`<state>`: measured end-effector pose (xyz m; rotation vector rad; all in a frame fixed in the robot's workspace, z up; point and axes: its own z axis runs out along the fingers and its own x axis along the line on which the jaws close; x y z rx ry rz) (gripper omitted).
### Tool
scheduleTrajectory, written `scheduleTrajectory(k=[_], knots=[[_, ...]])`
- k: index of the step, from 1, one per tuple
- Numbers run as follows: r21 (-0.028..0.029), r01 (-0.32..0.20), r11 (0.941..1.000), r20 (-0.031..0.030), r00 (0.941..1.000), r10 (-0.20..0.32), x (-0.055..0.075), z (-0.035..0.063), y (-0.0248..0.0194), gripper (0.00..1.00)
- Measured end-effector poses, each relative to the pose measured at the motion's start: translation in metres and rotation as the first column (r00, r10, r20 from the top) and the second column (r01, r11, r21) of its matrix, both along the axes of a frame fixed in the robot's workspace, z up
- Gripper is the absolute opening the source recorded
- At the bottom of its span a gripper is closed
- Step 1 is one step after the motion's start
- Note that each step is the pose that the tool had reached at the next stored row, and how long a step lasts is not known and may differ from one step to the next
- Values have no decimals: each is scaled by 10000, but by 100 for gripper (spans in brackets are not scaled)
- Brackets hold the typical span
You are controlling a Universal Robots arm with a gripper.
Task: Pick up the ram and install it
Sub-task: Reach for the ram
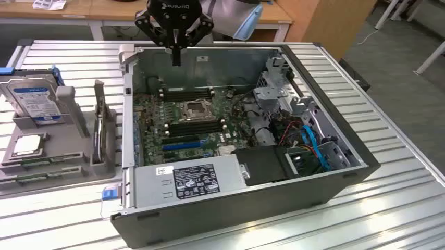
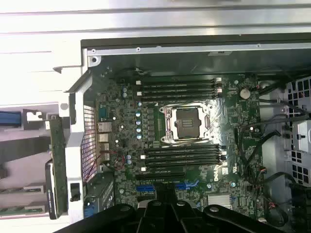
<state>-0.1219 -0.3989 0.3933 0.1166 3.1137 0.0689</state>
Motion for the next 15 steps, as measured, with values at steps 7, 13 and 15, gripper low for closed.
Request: scheduleTrajectory(k=[7,13,15], knots=[[0,0,10000,0,10000,0,0,0,0,10],[-1,2,10000,0,10000,-2,-8,0,0,10],[-2,0,10000,0,10000,0,-28,1,0,10]])
